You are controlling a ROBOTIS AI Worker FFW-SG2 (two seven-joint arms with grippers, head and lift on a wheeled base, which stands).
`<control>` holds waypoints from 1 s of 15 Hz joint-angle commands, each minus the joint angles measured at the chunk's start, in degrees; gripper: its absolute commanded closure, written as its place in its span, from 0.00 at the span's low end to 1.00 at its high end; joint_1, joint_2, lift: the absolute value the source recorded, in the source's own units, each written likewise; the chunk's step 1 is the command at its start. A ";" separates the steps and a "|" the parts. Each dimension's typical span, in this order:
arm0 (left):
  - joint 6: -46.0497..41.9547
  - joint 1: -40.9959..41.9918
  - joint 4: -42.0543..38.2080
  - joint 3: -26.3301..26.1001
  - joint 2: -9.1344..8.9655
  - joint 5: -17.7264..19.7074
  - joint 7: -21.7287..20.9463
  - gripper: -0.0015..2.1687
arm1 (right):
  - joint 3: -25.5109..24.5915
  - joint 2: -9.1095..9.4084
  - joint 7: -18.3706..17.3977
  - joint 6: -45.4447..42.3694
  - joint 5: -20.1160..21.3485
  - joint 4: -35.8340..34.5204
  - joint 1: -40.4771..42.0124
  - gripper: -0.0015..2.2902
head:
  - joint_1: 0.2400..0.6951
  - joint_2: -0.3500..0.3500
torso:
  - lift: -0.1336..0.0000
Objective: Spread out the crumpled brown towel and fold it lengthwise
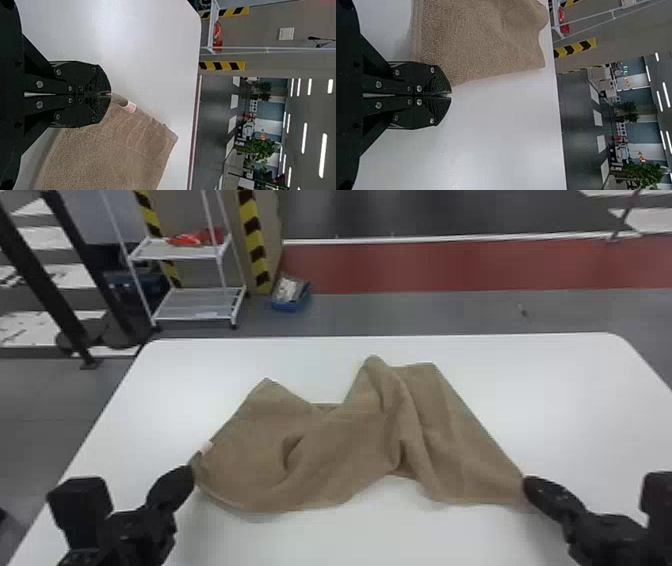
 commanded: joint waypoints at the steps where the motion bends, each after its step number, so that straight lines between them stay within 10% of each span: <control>1: 0.01 -0.02 -0.15 -0.09 -0.07 0.00 0.00 0.62 | -0.13 0.01 0.19 -0.33 -0.16 -1.74 0.29 0.59 | 1.00 0.61 | 0.04; 15: 0.01 -1.16 -12.98 5.63 1.68 1.94 5.10 0.62 | -19.38 -5.79 -6.14 4.95 -8.86 -13.87 2.75 0.59 | 1.00 0.46 | 0.04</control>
